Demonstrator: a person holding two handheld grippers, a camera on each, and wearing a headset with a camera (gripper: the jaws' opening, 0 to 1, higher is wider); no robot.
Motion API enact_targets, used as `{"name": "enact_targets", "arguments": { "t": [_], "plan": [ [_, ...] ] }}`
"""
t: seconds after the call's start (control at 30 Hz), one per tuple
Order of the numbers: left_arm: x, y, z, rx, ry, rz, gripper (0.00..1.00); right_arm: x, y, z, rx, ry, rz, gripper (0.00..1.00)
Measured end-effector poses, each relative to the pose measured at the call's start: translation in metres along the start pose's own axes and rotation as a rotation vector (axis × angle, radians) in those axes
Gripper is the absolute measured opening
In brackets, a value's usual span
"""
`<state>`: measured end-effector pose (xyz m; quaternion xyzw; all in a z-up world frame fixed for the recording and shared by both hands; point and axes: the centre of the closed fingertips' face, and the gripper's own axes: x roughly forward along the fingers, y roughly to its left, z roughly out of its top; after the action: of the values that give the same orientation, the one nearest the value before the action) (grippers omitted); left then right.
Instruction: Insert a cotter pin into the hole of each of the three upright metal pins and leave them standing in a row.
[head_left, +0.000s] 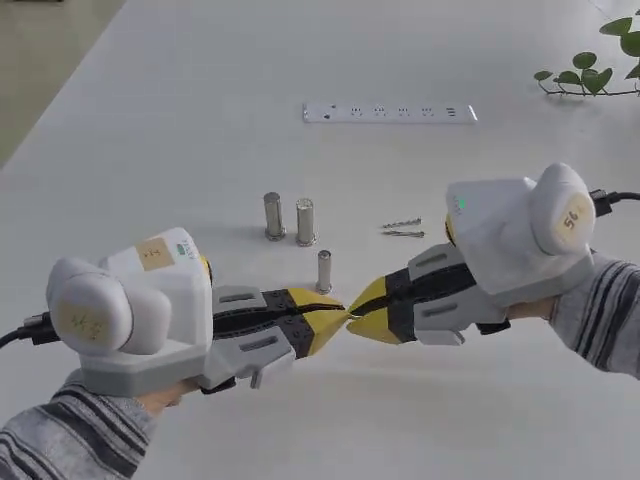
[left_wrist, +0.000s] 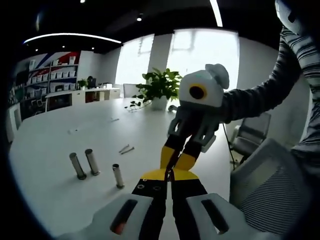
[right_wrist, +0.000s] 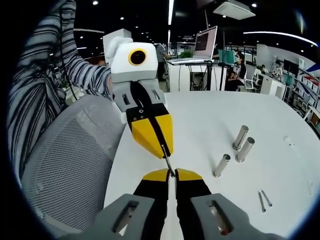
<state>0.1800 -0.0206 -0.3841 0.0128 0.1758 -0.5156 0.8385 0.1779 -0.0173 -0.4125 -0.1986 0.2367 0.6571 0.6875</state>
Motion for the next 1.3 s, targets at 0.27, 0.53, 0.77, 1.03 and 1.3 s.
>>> {"name": "enact_targets", "arguments": {
  "t": [0.27, 0.53, 0.77, 1.03, 1.3],
  "plan": [
    [-0.001, 0.001, -0.006, -0.029, 0.012, 0.003, 0.00, -0.001, 0.000, -0.001, -0.022, 0.016, -0.006, 0.00],
    [-0.001, 0.002, -0.009, -0.036, 0.017, 0.007, 0.00, -0.001, -0.003, -0.002, -0.102, 0.045, -0.019, 0.00],
    [0.002, 0.007, -0.008, -0.018, 0.013, 0.039, 0.01, -0.001, -0.004, -0.003, -0.175, 0.086, -0.030, 0.00],
    [0.005, 0.021, -0.016, 0.005, 0.032, 0.112, 0.16, -0.005, -0.025, -0.016, -0.220, 0.186, -0.104, 0.00],
    [0.005, 0.041, -0.025, 0.010, 0.031, 0.236, 0.22, -0.003, -0.043, -0.025, -0.215, 0.233, -0.143, 0.00]
  ]
}}
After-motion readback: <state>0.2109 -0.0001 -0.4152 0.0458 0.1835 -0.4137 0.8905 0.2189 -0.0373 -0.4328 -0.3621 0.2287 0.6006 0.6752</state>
